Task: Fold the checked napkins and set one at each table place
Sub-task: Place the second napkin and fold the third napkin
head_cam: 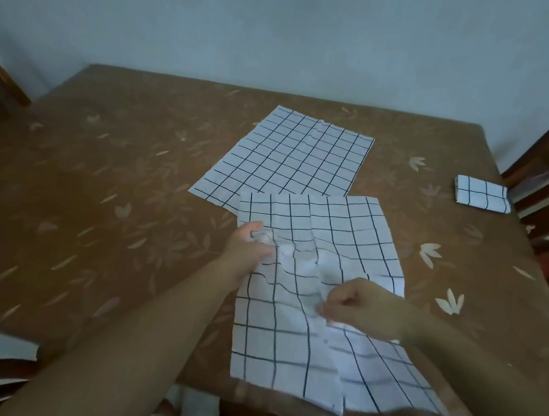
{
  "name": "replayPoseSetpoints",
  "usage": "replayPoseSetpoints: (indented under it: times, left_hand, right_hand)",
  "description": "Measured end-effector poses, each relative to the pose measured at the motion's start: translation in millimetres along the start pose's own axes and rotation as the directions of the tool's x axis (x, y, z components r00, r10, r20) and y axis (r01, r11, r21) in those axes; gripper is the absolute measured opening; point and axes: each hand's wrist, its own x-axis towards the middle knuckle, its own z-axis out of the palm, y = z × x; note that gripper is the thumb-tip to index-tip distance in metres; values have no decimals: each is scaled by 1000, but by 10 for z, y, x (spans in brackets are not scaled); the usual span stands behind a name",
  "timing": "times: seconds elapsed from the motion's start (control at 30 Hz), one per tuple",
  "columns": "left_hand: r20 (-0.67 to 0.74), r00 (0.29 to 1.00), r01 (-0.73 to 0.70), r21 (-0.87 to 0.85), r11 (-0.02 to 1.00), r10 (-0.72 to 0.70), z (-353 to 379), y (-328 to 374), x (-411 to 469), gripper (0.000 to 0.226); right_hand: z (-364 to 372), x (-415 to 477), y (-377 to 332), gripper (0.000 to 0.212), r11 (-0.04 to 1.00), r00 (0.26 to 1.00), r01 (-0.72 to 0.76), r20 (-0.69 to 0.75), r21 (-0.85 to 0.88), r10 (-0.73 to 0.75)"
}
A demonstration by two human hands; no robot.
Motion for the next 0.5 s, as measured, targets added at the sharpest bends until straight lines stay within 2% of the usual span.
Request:
replayPoseSetpoints:
  times: [0.07, 0.17, 0.27, 0.3, 0.4, 0.5]
  left_hand:
    - [64, 990, -135, 119, 984, 128, 18, 107, -115, 48]
    - [142, 954, -290, 208, 934, 265, -2, 306, -236, 38]
    - [182, 915, -395, 215, 893, 360, -77, 558, -377, 37]
    - [184, 904, -423, 233, 876, 387, -107, 639, -421, 37]
    - [185, 866, -499, 259, 827, 465, -207, 874, -578, 36]
    - [176, 825, -565, 290, 772, 537, -357, 1070, -757, 34]
  right_hand:
    - [24, 79, 30, 39, 997, 985, -70, -158, -28, 65]
    - [17, 177, -38, 5, 998, 904, -50, -427, -30, 32]
    - [-61, 218, -178, 56, 978, 902, -58, -431, -203, -36]
    - [-91, 215, -255, 63, 971, 906, -53, -420, -233, -51]
    - [-145, 201, -455, 55, 966, 922, -60, -385, -252, -44]
    - [-194, 110, -649, 34, 959, 881, -7, -456, -283, -128]
